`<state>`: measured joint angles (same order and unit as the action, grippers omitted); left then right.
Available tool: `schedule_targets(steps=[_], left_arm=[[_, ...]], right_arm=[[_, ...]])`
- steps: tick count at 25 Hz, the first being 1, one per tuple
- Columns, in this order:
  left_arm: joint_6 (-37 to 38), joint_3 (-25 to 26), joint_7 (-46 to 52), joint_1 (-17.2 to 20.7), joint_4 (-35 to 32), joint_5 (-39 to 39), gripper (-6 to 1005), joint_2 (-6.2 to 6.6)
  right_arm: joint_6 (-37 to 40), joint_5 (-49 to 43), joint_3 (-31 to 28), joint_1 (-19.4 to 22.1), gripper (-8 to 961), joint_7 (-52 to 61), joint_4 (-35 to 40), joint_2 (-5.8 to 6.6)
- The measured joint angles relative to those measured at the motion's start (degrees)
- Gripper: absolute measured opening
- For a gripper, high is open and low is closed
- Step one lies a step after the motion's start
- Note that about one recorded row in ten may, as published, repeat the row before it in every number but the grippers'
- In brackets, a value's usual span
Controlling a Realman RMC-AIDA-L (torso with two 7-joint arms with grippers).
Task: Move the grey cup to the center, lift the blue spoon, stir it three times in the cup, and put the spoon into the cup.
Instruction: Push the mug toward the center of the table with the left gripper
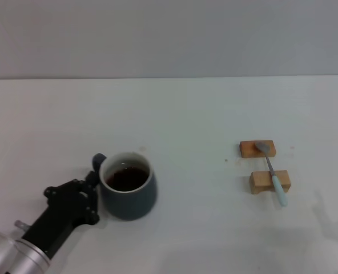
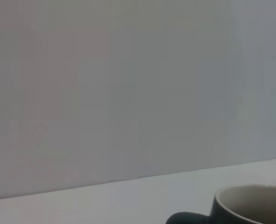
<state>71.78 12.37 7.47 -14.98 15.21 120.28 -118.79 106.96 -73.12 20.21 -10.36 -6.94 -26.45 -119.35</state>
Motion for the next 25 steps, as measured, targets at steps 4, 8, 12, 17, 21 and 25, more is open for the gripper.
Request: schedule_targets(steps=[4, 8, 12, 17, 21, 25], left_arm=[[-0.1, -0.1, 0.0, -0.2, 0.9, 1.6, 1, -0.05], [0.0, 0.3, 0.0, 0.2, 0.9, 1.7, 1, 0.02], [-0.1, 1.1, 0.2, 0.4, 0.4, 1.4, 1, 0.13], [-0.2, 1.6, 0.5, 0.3, 0.3, 1.4, 1, 0.09], [-1.1, 0.7, 0.5, -0.2, 1.3, 1.7, 2, -0.14], [-1.2, -0.3, 0.6, -0.4, 2.0, 1.8, 2, -0.15]], right_arm=[[0.0, 0.0, 0.0, -0.1, 733, 0.0, 0.0, 0.0], [0.0, 0.0, 0.0, -0.1, 733, 0.0, 0.1, 0.05], [0.0, 0.0, 0.0, -0.1, 733, 0.0, 0.1, 0.08], [0.1, 0.0, 0.0, 0.0, 733, 0.0, 0.1, 0.09], [0.1, 0.0, 0.0, 0.0, 734, 0.0, 0.1, 0.09], [0.1, 0.0, 0.0, 0.0, 733, 0.0, 0.1, 0.09]])
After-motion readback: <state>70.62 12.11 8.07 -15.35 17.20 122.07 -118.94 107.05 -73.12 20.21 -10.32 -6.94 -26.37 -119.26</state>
